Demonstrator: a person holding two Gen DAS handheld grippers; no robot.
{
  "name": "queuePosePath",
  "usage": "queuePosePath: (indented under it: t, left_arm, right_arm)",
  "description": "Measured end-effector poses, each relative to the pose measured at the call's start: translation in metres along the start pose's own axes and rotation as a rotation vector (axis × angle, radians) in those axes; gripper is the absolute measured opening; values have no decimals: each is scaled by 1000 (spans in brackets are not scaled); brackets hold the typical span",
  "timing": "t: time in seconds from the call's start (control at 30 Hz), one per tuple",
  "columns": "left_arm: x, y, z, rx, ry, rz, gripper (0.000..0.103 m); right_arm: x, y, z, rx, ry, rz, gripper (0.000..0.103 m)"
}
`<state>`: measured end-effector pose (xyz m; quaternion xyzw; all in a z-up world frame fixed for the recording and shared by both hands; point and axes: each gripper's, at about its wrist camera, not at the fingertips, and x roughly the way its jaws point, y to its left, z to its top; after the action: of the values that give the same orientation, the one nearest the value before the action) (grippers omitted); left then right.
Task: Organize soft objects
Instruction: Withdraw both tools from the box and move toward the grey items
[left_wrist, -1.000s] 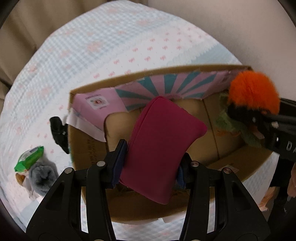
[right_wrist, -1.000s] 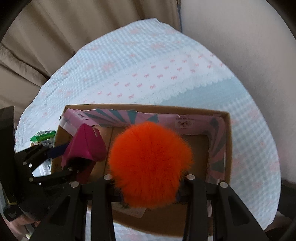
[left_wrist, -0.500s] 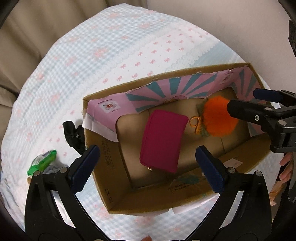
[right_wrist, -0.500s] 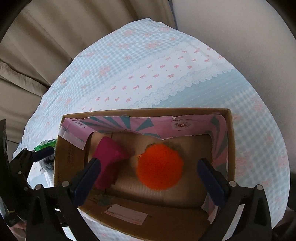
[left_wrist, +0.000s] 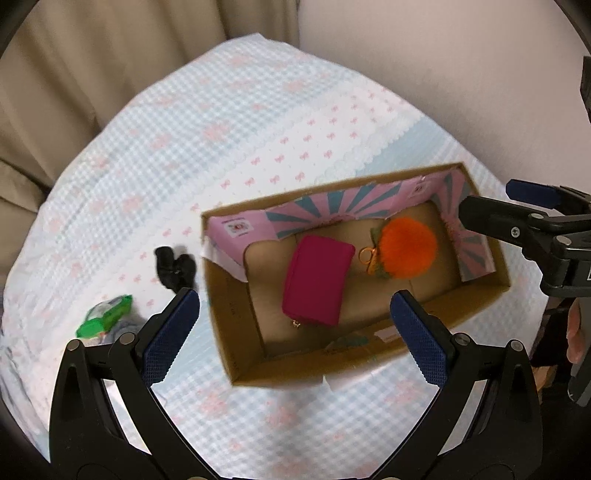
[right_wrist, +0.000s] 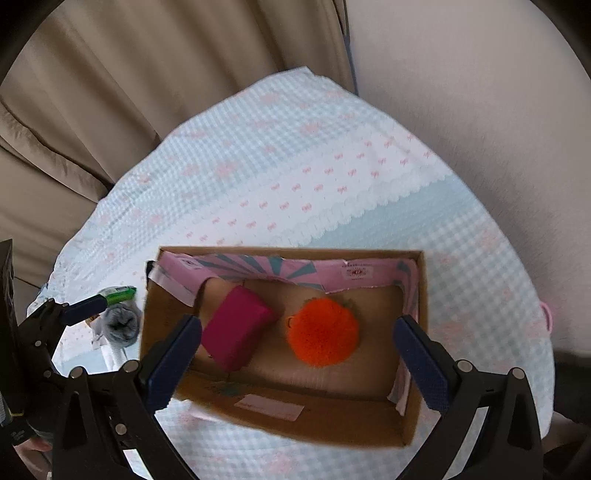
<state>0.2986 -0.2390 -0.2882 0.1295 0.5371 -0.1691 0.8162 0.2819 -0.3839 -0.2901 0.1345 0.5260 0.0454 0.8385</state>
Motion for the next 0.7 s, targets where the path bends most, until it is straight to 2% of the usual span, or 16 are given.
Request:
queuePosePath:
  t: [0.2,0.33,0.5,0.7]
  left_arm:
    - [-60,11,-4,-27,-81,-7,103]
    - [-106,27,-13,-81,-152,-7,103]
    - [-158,58,-38,-149,-233,11,103]
    - [-215,95,-79,-195,-314,25,103]
  right_arm:
    - [-53,24,5,-18,-56,-29,103]
    - [-96,54,5,-66,-124,-56,103]
    - [-142,98,-7,-111,-200,-57,103]
    - [-184,146,-40,-134,-301,-98,103]
